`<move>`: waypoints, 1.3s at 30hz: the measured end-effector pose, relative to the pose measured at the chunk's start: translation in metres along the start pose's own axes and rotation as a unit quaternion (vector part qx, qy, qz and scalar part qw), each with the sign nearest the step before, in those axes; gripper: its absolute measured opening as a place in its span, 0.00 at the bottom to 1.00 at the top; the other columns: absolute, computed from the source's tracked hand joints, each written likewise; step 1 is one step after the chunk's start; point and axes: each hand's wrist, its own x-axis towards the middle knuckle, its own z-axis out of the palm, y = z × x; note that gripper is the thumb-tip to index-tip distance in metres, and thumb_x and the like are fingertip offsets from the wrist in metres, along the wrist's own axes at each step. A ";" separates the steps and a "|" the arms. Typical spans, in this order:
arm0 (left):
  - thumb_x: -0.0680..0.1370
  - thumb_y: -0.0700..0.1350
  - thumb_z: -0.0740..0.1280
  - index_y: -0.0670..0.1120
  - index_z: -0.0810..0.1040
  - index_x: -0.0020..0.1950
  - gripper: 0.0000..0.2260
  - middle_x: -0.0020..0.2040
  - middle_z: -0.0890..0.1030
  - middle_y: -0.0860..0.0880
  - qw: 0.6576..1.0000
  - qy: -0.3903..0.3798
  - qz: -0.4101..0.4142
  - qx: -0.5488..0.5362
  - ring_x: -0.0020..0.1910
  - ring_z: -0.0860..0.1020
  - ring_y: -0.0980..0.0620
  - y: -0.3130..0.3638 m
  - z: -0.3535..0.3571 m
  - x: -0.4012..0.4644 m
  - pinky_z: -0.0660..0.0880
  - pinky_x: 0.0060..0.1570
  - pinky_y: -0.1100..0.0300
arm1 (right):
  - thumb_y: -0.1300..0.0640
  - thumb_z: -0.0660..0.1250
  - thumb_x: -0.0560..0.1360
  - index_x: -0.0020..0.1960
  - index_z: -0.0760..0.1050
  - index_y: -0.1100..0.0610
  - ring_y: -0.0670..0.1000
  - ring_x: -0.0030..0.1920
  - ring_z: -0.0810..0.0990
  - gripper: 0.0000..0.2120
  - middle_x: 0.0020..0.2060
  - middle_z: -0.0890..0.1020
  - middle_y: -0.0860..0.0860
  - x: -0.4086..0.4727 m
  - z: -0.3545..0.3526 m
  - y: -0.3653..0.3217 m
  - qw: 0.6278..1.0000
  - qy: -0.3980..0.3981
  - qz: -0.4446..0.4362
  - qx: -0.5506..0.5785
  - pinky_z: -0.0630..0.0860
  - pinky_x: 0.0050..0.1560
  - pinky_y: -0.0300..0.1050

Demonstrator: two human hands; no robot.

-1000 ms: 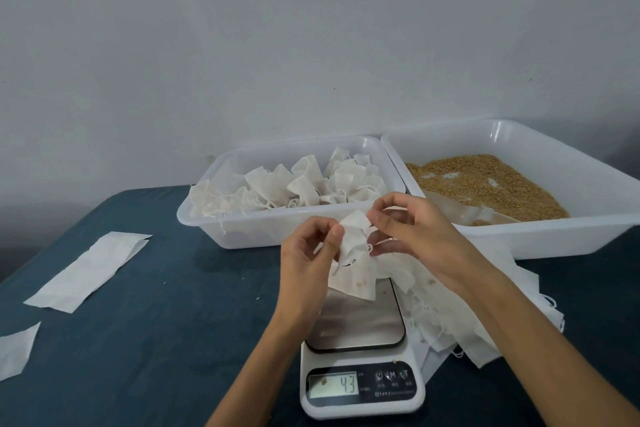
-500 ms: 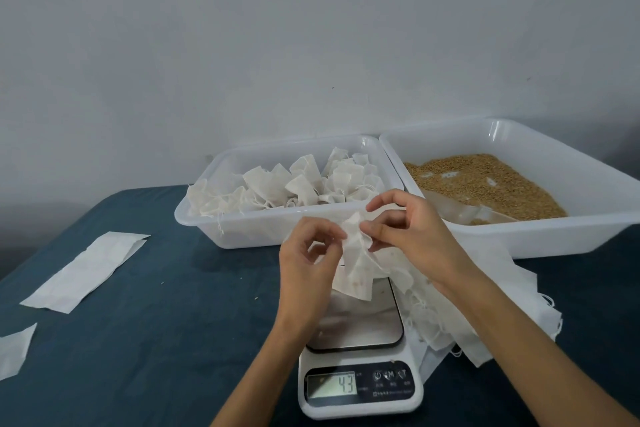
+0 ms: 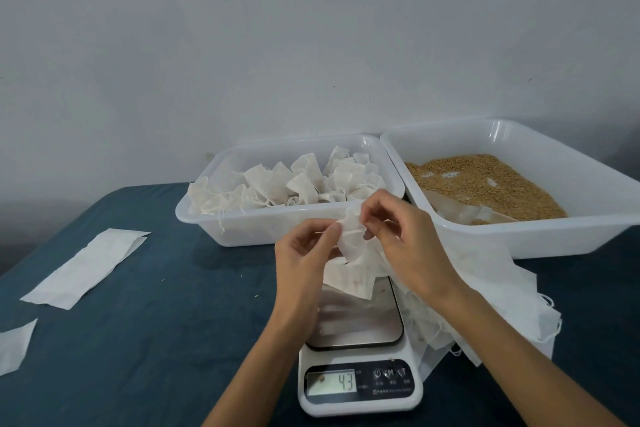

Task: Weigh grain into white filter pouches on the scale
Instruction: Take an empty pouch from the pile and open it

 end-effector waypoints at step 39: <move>0.81 0.46 0.72 0.50 0.87 0.46 0.05 0.43 0.83 0.45 0.995 0.099 -0.006 -0.020 0.44 0.78 0.42 0.000 -0.010 0.005 0.76 0.46 0.44 | 0.48 0.75 0.75 0.41 0.84 0.52 0.54 0.25 0.78 0.08 0.31 0.82 0.50 0.001 -0.010 -0.001 0.994 -0.043 0.054 0.084 0.73 0.29 0.46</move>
